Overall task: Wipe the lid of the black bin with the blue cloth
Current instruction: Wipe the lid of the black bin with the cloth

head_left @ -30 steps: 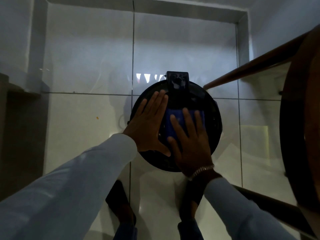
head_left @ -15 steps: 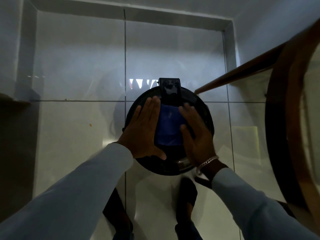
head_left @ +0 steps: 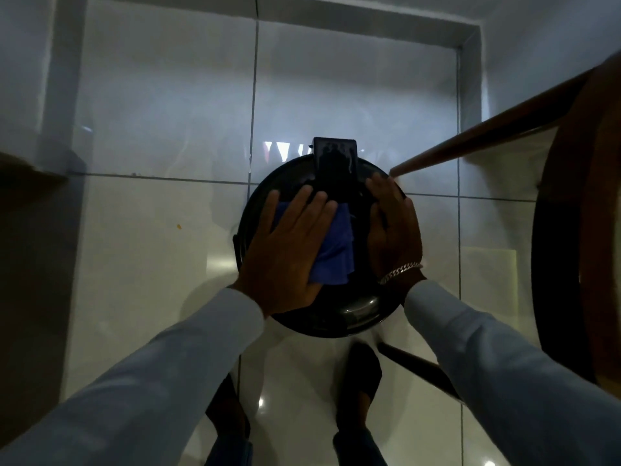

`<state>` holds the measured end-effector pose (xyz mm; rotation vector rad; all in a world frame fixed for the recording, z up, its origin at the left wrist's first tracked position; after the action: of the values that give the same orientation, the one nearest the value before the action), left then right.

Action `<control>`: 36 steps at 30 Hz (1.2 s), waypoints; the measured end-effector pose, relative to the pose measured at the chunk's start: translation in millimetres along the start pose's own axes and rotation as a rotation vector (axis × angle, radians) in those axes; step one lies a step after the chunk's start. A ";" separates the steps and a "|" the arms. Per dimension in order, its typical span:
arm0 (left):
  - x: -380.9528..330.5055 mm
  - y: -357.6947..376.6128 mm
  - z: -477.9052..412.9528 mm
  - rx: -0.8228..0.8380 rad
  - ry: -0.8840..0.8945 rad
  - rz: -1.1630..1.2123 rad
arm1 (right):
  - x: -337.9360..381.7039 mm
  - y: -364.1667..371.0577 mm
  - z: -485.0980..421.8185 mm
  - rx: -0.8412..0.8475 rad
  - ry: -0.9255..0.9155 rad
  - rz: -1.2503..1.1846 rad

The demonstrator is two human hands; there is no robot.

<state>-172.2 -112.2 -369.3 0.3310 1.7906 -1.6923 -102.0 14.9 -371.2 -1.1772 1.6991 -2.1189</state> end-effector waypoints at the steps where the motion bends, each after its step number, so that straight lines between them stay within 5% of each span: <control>1: 6.4 -3.7 6.4 -0.030 -0.019 0.016 | 1.2 2.9 1.4 0.010 -0.029 0.043; 8: 38.1 -18.4 -1.4 -0.192 -0.222 0.157 | 2.8 13.5 4.5 0.018 -0.106 0.231; 15: -0.7 11.3 34.2 -0.092 0.039 -0.113 | 8.5 9.7 3.8 -0.002 -0.127 0.324; 21: 32.6 -8.0 14.8 -0.371 -0.500 -0.010 | 7.6 11.7 4.4 0.012 -0.119 0.359; 27: -16.1 22.2 23.8 -0.104 0.165 -0.179 | 7.8 10.5 3.6 0.009 -0.113 0.330; 29: 6.2 8.1 21.7 -0.184 0.067 -0.147 | 8.7 9.9 3.8 0.007 -0.103 0.309; 33: 34.6 -9.8 27.8 -0.500 -0.497 0.034 | 5.7 10.3 3.4 -0.007 -0.094 0.307; 36: 3.6 9.7 21.8 -0.376 -0.275 -0.064 | 5.0 12.3 3.6 -0.004 -0.098 0.320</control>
<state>-163.3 -132.7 -378.3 -0.1183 1.8726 -1.3273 -106.9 5.3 -379.6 -0.9207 1.7163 -1.8375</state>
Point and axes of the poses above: each hand's wrist, its own z-axis away from the middle knuckle, its own y-axis out of the palm, x = y × z, the point moved 10 cm from there along -z, towards the middle knuckle, and after that the axes turned 14 degrees about z, right-handed, at the moved point
